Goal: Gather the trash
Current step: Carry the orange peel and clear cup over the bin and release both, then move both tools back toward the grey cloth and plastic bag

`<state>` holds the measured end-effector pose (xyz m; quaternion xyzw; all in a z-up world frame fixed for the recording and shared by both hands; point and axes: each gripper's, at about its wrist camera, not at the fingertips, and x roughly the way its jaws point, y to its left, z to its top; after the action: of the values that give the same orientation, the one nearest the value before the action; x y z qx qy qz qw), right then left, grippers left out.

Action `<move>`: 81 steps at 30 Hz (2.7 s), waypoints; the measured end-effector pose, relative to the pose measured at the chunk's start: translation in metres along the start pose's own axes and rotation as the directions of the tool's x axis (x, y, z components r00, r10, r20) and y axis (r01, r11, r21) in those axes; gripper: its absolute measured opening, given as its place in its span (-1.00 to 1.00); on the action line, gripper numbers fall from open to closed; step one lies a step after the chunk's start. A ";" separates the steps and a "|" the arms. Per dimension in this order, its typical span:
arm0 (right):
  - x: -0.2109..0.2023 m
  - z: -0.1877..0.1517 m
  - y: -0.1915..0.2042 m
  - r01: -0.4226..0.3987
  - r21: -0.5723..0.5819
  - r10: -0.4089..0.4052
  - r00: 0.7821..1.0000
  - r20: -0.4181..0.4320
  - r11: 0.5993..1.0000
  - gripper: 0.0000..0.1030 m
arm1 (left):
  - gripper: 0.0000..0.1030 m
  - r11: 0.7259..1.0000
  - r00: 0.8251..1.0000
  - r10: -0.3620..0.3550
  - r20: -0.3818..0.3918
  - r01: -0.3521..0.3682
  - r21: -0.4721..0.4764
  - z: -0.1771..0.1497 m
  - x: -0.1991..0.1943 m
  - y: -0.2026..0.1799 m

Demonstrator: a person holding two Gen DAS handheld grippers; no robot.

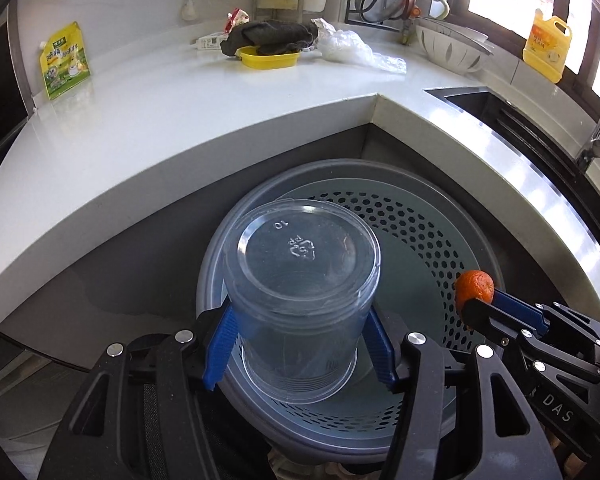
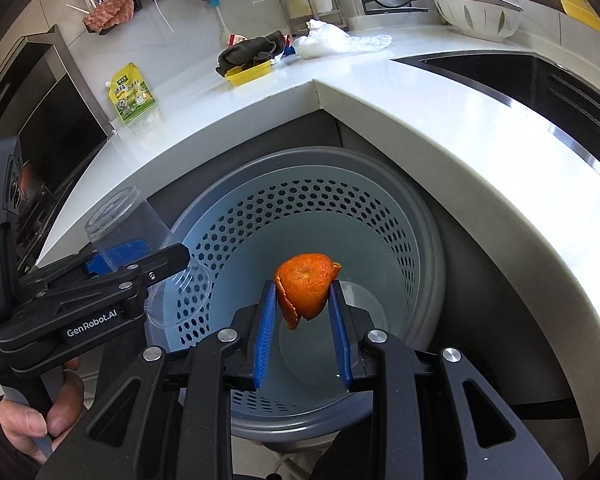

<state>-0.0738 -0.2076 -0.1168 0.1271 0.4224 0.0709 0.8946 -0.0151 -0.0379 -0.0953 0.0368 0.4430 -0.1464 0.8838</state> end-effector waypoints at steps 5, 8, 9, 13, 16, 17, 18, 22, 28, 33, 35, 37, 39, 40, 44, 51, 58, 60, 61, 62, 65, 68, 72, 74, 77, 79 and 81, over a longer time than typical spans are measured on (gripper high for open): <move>-0.004 0.004 -0.003 0.010 0.007 -0.010 1.000 0.019 1.000 -0.31 | 0.17 1.000 1.000 -0.001 -0.012 0.001 -0.009 0.000 0.002 0.003; -0.007 0.004 -0.004 0.015 0.007 -0.015 0.999 0.033 1.000 -0.12 | 0.20 1.000 1.000 -0.004 -0.017 0.004 -0.017 -0.001 0.002 0.006; -0.008 0.005 -0.004 0.016 0.006 -0.016 0.999 0.035 1.000 -0.12 | 0.21 1.000 1.000 -0.002 -0.016 0.002 -0.018 -0.001 0.002 0.007; -0.009 0.005 -0.006 0.013 0.012 -0.014 0.999 0.040 1.000 -0.12 | 0.39 1.000 1.000 0.007 -0.012 -0.007 -0.026 -0.001 0.000 0.008; -0.011 0.005 -0.006 0.012 0.016 -0.013 0.999 0.045 1.000 -0.12 | 0.43 1.000 1.000 0.008 -0.008 -0.008 -0.029 -0.002 -0.001 0.009; -0.011 0.005 -0.007 0.012 0.018 -0.013 0.999 0.046 1.000 -0.12 | 0.43 1.000 1.000 0.009 -0.009 -0.009 -0.030 -0.002 -0.001 0.009; -0.011 0.005 -0.007 0.012 0.019 -0.013 0.999 0.047 1.000 -0.12 | 0.43 0.999 1.000 0.010 -0.010 -0.010 -0.031 -0.002 -0.001 0.009; -0.012 0.003 -0.009 0.012 0.027 -0.014 0.999 0.047 1.000 -0.12 | 0.43 0.999 1.000 0.009 -0.013 -0.009 -0.037 -0.002 -0.001 0.011; -0.013 0.002 -0.010 0.013 0.035 -0.015 0.999 0.049 0.999 -0.12 | 0.43 0.999 1.000 0.017 -0.005 -0.018 -0.029 -0.001 -0.001 0.011; -0.015 0.003 -0.008 0.010 0.033 -0.012 0.998 0.057 0.999 -0.10 | 0.51 0.999 1.000 0.021 0.010 -0.021 -0.039 0.000 -0.006 0.013; -0.016 0.003 -0.006 0.010 0.029 -0.011 0.998 0.061 1.000 -0.09 | 0.53 0.999 1.000 0.025 0.012 -0.025 -0.042 0.000 -0.008 0.015; -0.018 0.003 -0.005 0.010 0.025 -0.011 0.998 0.063 1.000 -0.05 | 0.57 0.998 0.999 0.028 0.016 -0.027 -0.048 0.001 -0.010 0.016; -0.019 0.004 -0.003 0.005 0.021 -0.006 0.998 0.065 1.000 0.00 | 0.60 0.998 1.000 0.023 0.021 -0.022 -0.057 0.001 -0.012 0.018; -0.020 0.004 -0.002 0.001 0.019 -0.002 0.998 0.068 1.000 0.00 | 0.61 0.998 1.000 0.018 0.023 -0.017 -0.060 0.001 -0.013 0.019; -0.024 0.007 0.004 -0.005 0.011 0.004 0.997 0.076 1.000 0.06 | 0.70 0.997 0.999 0.008 0.044 -0.005 -0.074 0.003 -0.021 0.025; -0.043 0.033 0.016 -0.005 -0.041 0.011 0.991 0.132 0.999 0.26 | 0.78 0.994 0.994 0.026 0.103 -0.014 -0.109 0.017 -0.040 0.041; -0.046 0.081 0.017 -0.002 -0.090 0.019 0.983 0.181 0.996 0.35 | 0.85 0.993 0.978 0.055 0.201 -0.032 -0.117 0.059 -0.056 0.053; -0.044 0.099 0.016 0.002 -0.102 0.018 0.981 0.194 0.995 0.37 | 0.86 0.992 0.972 0.064 0.225 -0.038 -0.119 0.077 -0.057 0.057; -0.043 0.109 0.015 0.006 -0.110 0.016 0.979 0.201 0.994 0.38 | 0.87 0.992 0.969 0.067 0.237 -0.038 -0.122 0.086 -0.056 0.060; -0.041 0.118 0.014 0.013 -0.115 0.011 0.978 0.209 0.993 0.38 | 0.87 0.991 0.966 0.069 0.250 -0.038 -0.125 0.094 -0.056 0.061; -0.034 0.147 0.008 0.023 -0.117 0.004 0.973 0.232 0.993 0.38 | 0.88 0.990 0.955 0.090 0.283 -0.056 -0.127 0.122 -0.052 0.065; -0.025 0.177 0.000 0.027 -0.114 0.002 0.968 0.251 0.993 0.42 | 0.88 0.989 0.948 0.102 0.301 -0.063 -0.135 0.150 -0.041 0.068; -0.004 0.216 -0.006 0.042 -0.121 -0.011 0.968 0.251 0.992 0.42 | 0.88 0.987 0.941 0.110 0.320 -0.066 -0.146 0.182 -0.023 0.069; 0.009 0.232 -0.008 0.046 -0.123 -0.015 0.970 0.241 0.991 0.42 | 0.88 0.987 0.937 0.119 0.327 -0.076 -0.142 0.196 -0.013 0.069; 0.031 0.251 -0.009 0.061 -0.136 -0.030 0.974 0.223 0.989 0.42 | 0.88 0.987 0.939 0.126 0.321 -0.085 -0.138 0.214 0.003 0.068; 0.046 0.260 -0.008 0.071 -0.149 -0.039 0.977 0.210 0.986 0.42 | 0.88 0.986 0.941 0.131 0.313 -0.092 -0.136 0.221 0.015 0.068; 0.062 0.268 -0.007 0.079 -0.160 -0.048 0.981 0.190 0.984 0.42 | 0.88 0.986 0.942 0.140 0.304 -0.103 -0.133 0.227 0.025 0.069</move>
<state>0.1730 -0.2450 -0.0008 0.0441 0.3335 0.0651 0.9395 0.1941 -0.0221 0.0177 -0.0108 0.3024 -0.0696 0.9506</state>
